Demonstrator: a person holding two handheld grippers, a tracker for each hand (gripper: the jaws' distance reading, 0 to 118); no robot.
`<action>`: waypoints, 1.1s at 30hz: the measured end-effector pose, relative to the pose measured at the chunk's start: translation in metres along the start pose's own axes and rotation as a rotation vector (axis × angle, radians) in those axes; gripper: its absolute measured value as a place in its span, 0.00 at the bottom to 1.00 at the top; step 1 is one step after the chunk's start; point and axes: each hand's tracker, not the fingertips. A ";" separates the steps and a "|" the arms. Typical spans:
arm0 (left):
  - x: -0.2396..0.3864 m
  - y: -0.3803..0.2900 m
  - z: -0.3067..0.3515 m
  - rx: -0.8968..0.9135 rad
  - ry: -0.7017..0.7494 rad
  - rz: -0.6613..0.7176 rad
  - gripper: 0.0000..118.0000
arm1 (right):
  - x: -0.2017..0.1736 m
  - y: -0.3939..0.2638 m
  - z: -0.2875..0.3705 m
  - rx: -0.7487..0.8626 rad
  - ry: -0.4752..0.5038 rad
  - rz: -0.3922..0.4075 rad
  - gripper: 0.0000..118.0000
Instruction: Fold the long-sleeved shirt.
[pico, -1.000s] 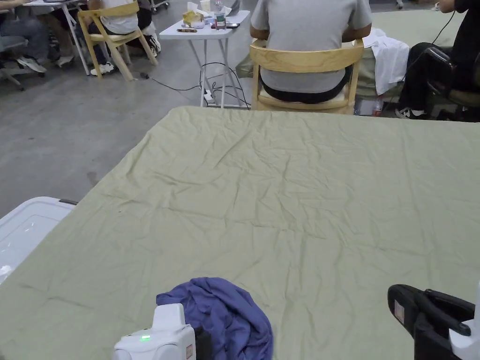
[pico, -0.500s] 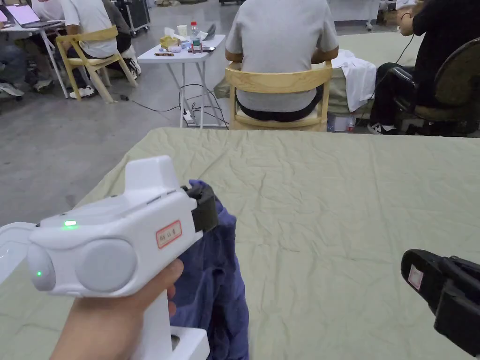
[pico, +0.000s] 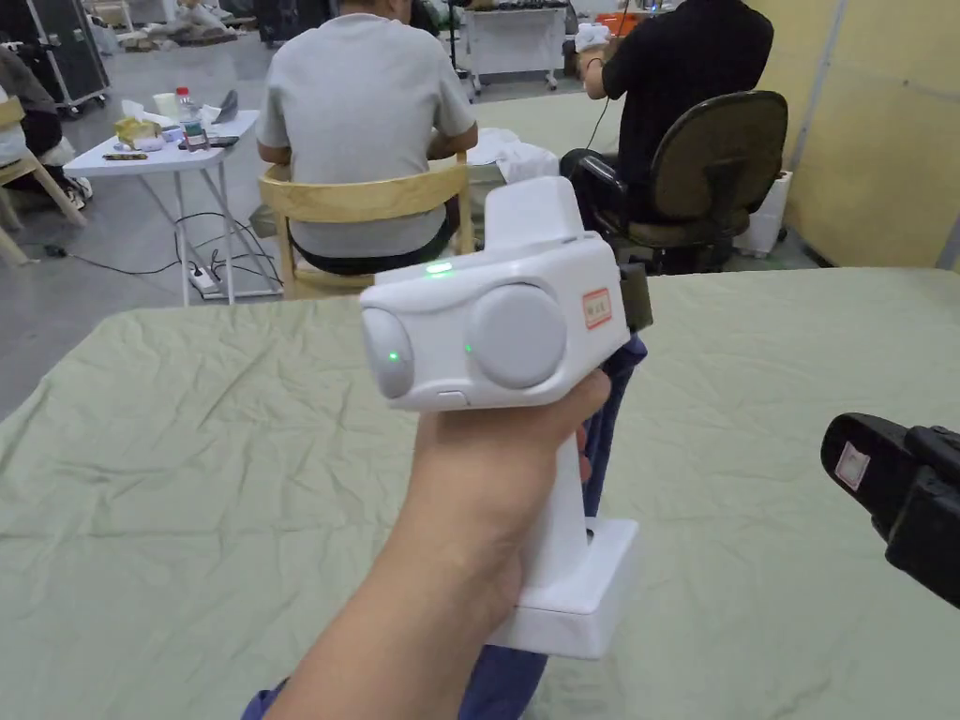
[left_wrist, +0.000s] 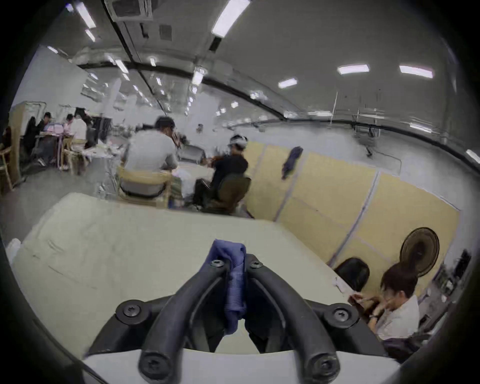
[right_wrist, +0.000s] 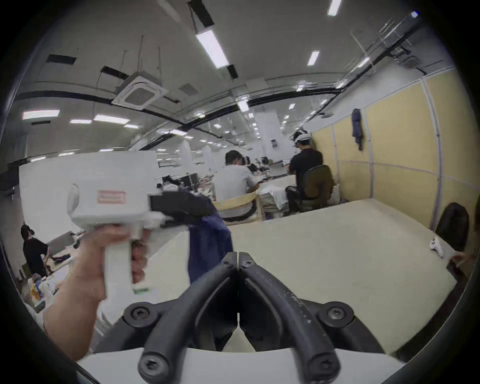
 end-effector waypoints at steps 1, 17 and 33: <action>0.012 -0.015 -0.024 -0.047 0.006 0.000 0.07 | 0.009 -0.003 0.001 -0.004 -0.015 -0.005 0.02; 0.056 -0.284 -0.192 -0.768 -0.014 -0.003 0.89 | 0.095 -0.070 -0.009 -0.215 -0.154 -0.099 0.02; -0.105 -0.177 0.055 -0.464 0.235 -0.156 0.01 | 0.057 -0.086 -0.038 -0.250 -0.068 -0.130 0.02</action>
